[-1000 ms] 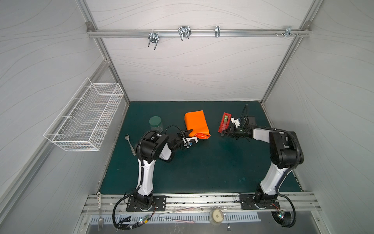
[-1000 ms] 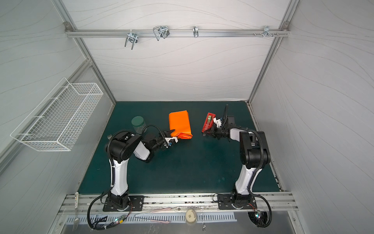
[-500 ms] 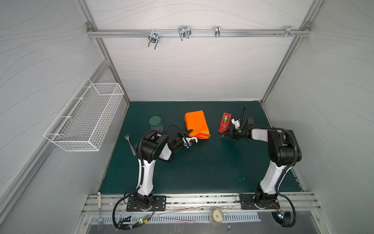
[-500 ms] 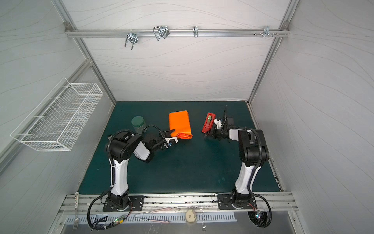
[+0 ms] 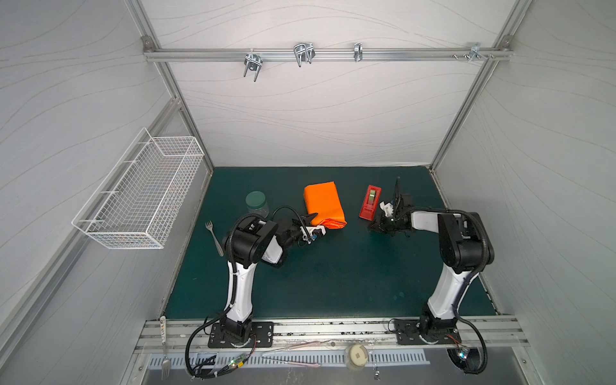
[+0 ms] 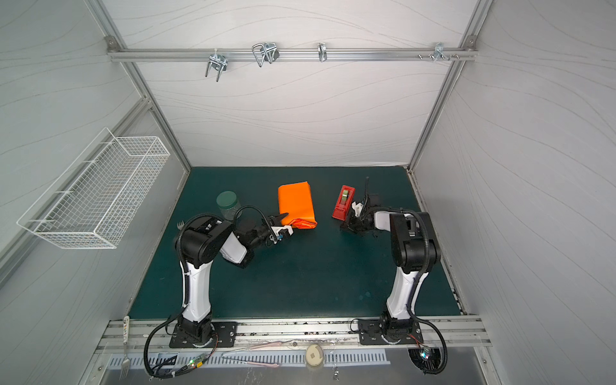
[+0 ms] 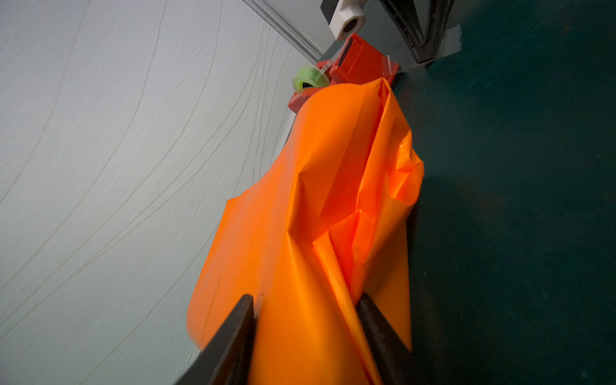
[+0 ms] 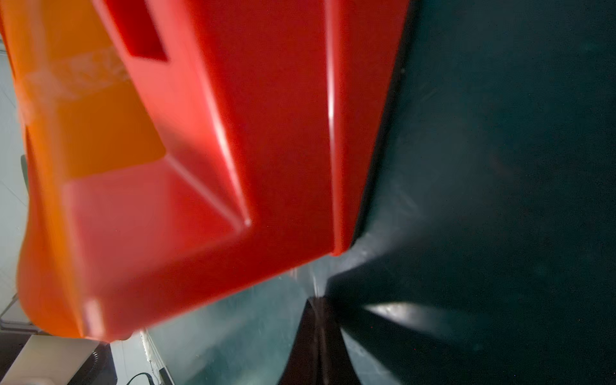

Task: Wrap a gift box in wrapping paper
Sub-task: Tear off the tape with the cutter, then stick the wrapping paper to the gift box.

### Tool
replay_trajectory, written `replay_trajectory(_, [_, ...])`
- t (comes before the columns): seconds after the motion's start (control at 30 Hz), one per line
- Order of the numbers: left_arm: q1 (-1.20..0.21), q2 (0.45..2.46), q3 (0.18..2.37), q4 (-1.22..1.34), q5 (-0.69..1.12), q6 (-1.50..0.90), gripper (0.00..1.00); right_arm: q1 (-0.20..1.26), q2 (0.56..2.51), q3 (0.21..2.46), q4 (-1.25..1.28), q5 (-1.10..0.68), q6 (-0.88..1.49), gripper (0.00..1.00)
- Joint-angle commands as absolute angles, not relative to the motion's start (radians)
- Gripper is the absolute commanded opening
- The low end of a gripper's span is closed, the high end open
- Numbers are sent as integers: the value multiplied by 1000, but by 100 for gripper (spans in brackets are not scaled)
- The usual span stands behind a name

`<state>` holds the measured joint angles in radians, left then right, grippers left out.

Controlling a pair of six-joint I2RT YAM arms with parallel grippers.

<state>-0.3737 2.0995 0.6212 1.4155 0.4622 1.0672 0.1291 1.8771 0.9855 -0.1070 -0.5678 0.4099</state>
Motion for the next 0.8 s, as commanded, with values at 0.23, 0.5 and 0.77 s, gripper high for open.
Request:
replay_trajectory(0.23, [-370, 2135, 635, 1410, 454, 1074, 51, 263, 1653, 973, -72, -884, 153, 0])
replay_trajectory(0.5, [-370, 2137, 637, 1410, 454, 1072, 51, 485, 1607, 1044, -87, -789, -136, 0])
replay_trajectory(0.77, [-370, 2140, 642, 1410, 454, 1069, 51, 561, 1702, 1082, -60, -698, -228, 0])
